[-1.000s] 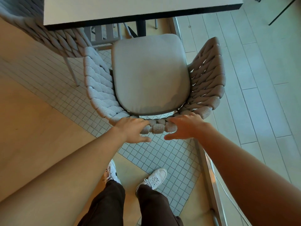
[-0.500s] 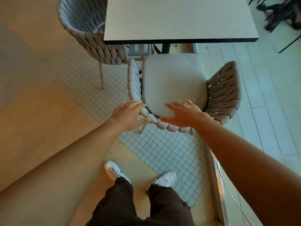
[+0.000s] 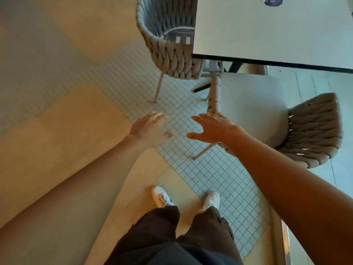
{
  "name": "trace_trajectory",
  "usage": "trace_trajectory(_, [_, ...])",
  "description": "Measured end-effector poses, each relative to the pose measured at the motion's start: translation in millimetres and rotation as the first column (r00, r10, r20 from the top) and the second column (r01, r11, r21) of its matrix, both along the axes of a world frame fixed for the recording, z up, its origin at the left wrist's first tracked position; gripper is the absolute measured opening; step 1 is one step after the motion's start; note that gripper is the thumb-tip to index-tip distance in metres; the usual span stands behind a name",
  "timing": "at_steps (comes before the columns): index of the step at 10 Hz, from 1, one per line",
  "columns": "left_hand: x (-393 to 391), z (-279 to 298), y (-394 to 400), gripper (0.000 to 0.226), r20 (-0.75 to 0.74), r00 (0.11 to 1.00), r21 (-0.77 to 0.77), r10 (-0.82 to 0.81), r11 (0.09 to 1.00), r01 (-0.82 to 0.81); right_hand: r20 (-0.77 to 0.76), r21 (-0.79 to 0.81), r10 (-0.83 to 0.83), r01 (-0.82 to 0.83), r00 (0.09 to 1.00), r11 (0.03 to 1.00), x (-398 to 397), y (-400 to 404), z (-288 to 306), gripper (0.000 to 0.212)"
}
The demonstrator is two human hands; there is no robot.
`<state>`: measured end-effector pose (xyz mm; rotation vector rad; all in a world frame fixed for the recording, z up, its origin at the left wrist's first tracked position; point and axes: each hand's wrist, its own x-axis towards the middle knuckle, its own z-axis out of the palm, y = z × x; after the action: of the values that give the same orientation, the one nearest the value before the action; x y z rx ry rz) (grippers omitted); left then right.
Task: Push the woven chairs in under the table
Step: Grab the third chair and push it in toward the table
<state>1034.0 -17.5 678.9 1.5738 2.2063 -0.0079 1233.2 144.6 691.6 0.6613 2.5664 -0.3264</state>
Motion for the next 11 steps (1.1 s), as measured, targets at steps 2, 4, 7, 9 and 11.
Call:
trace_trajectory(2, [-73,3,-37,0.085,-0.005,0.995,0.018,0.097,0.995,-0.097,0.045,-0.019,0.050,-0.049,0.998,0.999,-82,-10,5,0.099])
trace_trajectory(4, [-141,-8,-50,0.081,-0.053,0.970,-0.019,0.238,0.971,-0.239,0.051,-0.063,0.085,-0.081,0.995,0.995,-160,-6,8,0.097])
trace_trajectory(7, [-255,0,-11,0.083,-0.073,0.967,-0.008,0.243,0.970,-0.245,0.040,-0.109,0.141,-0.136,0.989,0.985,-295,40,-21,0.099])
trace_trajectory(9, [-335,6,46,0.082,-0.068,0.963,0.010,0.262,0.965,-0.262,0.056,-0.133,0.156,-0.147,0.986,0.980,-383,97,-27,0.100])
trace_trajectory(11, [-407,13,96,0.082,-0.091,0.965,0.013,0.246,0.969,-0.246,0.039,-0.121,0.164,-0.158,0.986,0.980,-459,147,-22,0.102])
